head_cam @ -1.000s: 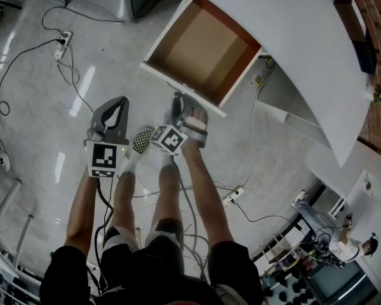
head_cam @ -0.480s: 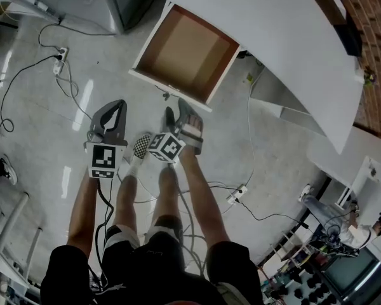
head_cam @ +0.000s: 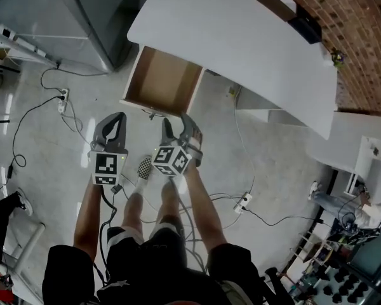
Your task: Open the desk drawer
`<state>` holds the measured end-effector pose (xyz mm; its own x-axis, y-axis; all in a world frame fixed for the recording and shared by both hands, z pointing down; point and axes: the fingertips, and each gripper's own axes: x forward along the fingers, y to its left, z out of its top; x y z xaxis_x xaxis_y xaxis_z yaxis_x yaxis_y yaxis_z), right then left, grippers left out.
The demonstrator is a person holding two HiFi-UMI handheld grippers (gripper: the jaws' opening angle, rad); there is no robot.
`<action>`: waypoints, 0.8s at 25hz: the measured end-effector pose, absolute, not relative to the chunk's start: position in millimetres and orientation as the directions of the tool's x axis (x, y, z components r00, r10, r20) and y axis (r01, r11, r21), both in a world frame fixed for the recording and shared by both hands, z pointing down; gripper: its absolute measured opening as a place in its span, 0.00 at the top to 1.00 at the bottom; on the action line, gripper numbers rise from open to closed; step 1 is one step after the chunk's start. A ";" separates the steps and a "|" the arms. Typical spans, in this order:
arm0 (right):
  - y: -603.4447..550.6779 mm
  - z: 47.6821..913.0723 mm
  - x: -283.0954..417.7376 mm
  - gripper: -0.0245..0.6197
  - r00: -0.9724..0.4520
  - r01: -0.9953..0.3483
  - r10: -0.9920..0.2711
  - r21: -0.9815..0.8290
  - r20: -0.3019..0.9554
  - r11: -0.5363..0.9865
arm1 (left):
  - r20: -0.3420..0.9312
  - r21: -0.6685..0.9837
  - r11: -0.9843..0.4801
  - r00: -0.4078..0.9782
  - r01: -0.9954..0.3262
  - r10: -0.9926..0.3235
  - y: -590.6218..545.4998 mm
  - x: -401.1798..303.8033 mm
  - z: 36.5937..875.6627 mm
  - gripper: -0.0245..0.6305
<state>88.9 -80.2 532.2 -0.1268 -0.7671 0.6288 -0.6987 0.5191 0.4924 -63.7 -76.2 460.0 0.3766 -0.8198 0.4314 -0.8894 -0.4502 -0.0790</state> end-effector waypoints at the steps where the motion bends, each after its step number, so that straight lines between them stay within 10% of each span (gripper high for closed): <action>1: -84.2 516.4 94.6 0.56 -0.130 -0.727 -0.777 0.473 0.616 0.497 | 0.421 -0.084 -0.456 0.384 -0.886 -0.822 -79.6 -59.2 447.4 0.95; 20: -77.7 258.2 182.7 0.81 -0.083 -0.962 -0.942 0.219 0.325 0.161 | 0.227 -0.165 -0.543 0.504 -0.823 -0.833 -95.0 13.1 231.6 0.95</action>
